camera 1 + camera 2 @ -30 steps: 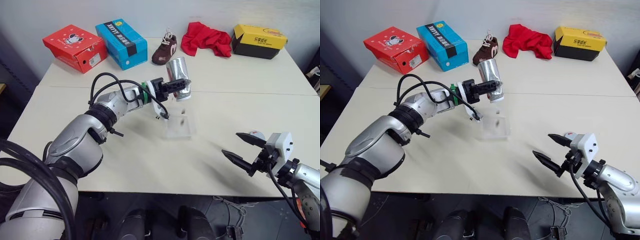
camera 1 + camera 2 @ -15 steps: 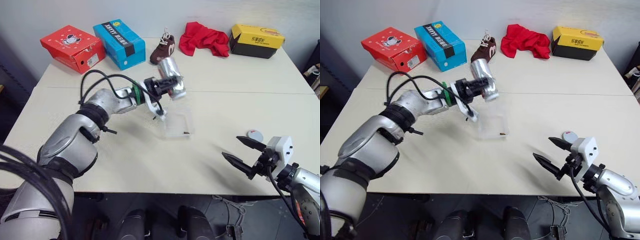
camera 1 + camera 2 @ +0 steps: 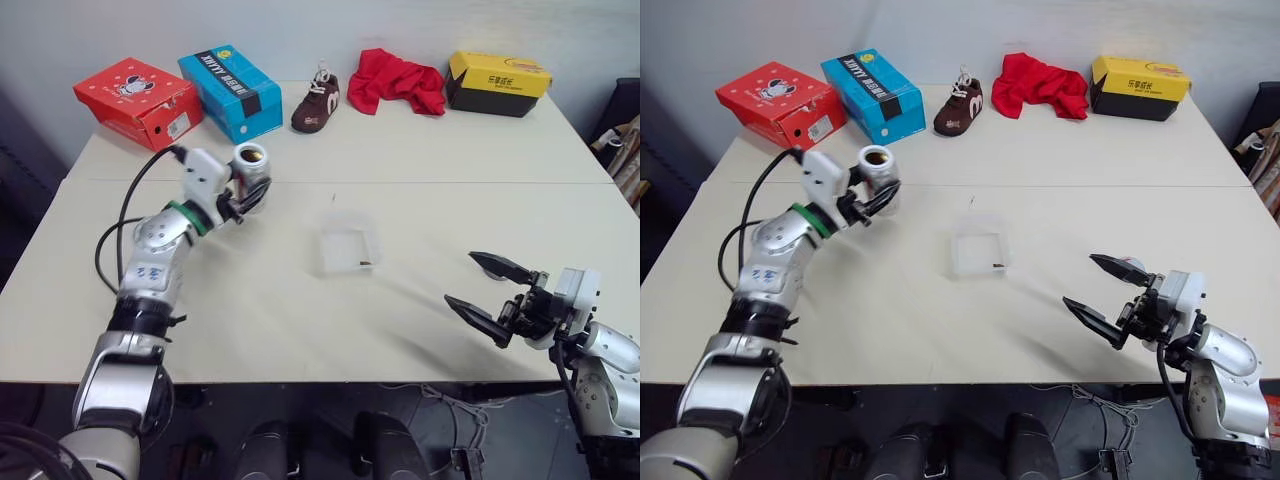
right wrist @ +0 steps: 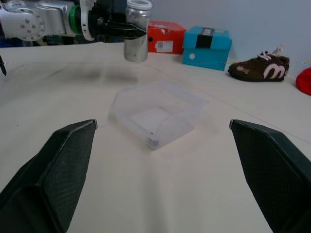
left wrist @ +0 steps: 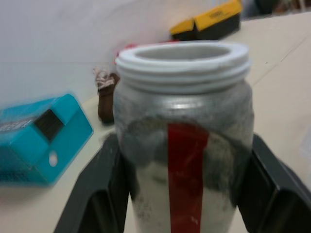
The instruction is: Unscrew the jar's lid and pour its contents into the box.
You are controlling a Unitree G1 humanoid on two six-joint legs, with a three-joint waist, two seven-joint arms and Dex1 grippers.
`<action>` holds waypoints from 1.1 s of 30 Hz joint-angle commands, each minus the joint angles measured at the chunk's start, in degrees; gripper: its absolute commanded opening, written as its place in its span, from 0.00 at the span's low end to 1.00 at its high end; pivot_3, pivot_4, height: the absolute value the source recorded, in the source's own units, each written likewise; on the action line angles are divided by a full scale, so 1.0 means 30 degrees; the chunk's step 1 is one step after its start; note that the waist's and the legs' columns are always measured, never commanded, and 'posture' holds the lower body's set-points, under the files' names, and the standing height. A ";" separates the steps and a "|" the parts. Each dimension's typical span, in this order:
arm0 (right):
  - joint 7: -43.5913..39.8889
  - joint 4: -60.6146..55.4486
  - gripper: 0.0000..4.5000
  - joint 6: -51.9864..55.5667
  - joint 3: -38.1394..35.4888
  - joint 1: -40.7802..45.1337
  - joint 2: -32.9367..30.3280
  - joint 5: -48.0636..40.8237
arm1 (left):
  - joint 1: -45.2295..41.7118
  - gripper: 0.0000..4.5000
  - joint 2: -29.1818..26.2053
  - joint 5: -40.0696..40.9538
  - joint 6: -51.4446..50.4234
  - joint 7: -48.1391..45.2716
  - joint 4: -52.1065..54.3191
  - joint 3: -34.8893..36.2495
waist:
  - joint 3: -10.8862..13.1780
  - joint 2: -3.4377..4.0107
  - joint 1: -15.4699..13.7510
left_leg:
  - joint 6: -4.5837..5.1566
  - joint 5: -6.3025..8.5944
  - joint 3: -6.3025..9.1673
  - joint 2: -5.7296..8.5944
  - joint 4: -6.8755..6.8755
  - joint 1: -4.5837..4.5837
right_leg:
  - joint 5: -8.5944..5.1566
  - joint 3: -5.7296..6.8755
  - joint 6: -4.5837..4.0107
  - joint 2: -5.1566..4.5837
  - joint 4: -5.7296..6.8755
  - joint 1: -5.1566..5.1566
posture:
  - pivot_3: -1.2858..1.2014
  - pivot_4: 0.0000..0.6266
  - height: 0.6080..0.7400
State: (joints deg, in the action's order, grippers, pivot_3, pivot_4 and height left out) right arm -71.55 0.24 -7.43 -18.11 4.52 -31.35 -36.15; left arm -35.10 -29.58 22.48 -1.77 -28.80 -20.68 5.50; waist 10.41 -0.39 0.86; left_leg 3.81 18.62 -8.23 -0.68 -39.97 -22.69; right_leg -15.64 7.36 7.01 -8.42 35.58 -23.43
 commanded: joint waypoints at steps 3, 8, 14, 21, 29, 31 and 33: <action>-0.1611 0.0253 1.00 -0.1699 0.0214 0.1240 0.0805 -0.0816 | 0.5324 0.52 -0.0069 0.1431 -0.1927 0.3938 0.5499 0.5414 | 0.0001 0.0000 0.0210 | -0.0039 0.0026 0.0007 -0.0023 0.0045 0.0128 | -0.0005 -0.0057 -0.0010 -0.0063 -0.0016 0.0103 | 0.52 0.24 1.00; -0.1857 -0.0236 1.00 -0.1688 0.0786 0.1561 0.1274 -0.1006 | 0.8269 0.52 0.0364 0.0883 -0.2109 0.6236 0.6562 0.7840 | -0.0001 -0.0002 -0.0186 | -0.0068 0.0076 0.0064 -0.0027 0.0043 0.0171 | -0.0010 -0.0172 -0.0022 -0.0080 -0.0040 0.0184 | 0.52 0.24 1.00; -0.3707 -0.0406 1.00 -0.2277 0.1531 0.1248 0.0858 -0.0782 | 0.8892 0.52 0.0557 -0.0416 -0.0328 0.6163 0.5428 0.7957 | -0.0010 -0.0013 -0.0357 | -0.0187 0.0192 0.0065 -0.0020 0.0042 0.0170 | -0.0004 -0.0178 -0.0032 -0.0091 -0.0089 0.0182 | 0.52 0.24 1.00; -0.3173 0.0018 1.00 -0.2495 0.1171 0.0844 0.0962 -0.0689 | 0.8816 0.69 0.0992 -0.0490 0.1361 0.5120 0.3419 0.7855 | -0.0016 -0.0004 -0.0221 | -0.0203 0.0201 -0.0009 -0.0040 0.0110 0.0192 | -0.0004 -0.0165 -0.0034 -0.0070 -0.0156 0.0149 | 0.52 0.24 1.00; -0.3492 0.0392 1.00 -0.2652 0.0238 -0.0538 0.0259 -0.1021 | 0.9811 1.00 0.1280 0.0024 0.1003 0.5124 0.4663 0.8290 | -0.0016 -0.0005 -0.0234 | -0.0190 0.0211 -0.0029 -0.0040 0.0116 0.0191 | -0.0003 -0.0205 -0.0035 -0.0085 -0.0177 0.0129 | 0.52 0.24 1.00; -0.3662 0.0508 1.00 -0.2647 -0.0458 -0.1515 -0.0196 -0.1215 | 1.0741 1.00 0.1112 0.0380 0.0552 0.4826 0.5527 0.8567 | -0.0017 -0.0004 -0.0249 | -0.0194 0.0217 -0.0029 -0.0041 0.0141 0.0192 | -0.0003 -0.0242 -0.0035 -0.0087 -0.0197 0.0126 | 0.52 0.24 1.00; -0.3782 0.0966 1.00 -0.2752 -0.1218 -0.2455 -0.0661 -0.1238 | 1.1764 1.00 0.0819 0.0652 0.0144 0.4217 0.6169 0.8768 | -0.0018 -0.0005 -0.0248 | -0.0195 0.0224 -0.0030 -0.0040 0.0174 0.0193 | -0.0003 -0.0246 -0.0036 -0.0087 -0.0206 0.0121 | 0.52 0.24 1.00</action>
State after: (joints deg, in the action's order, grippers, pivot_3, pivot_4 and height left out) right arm -81.97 2.65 -14.92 -18.64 -1.64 -31.86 -38.50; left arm -1.28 -25.75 23.17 -0.94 -14.70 -5.21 29.95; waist 10.36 -0.40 0.12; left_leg 3.22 19.30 -8.33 -0.81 -39.38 -22.10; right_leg -15.65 6.62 6.90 -8.67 34.93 -23.07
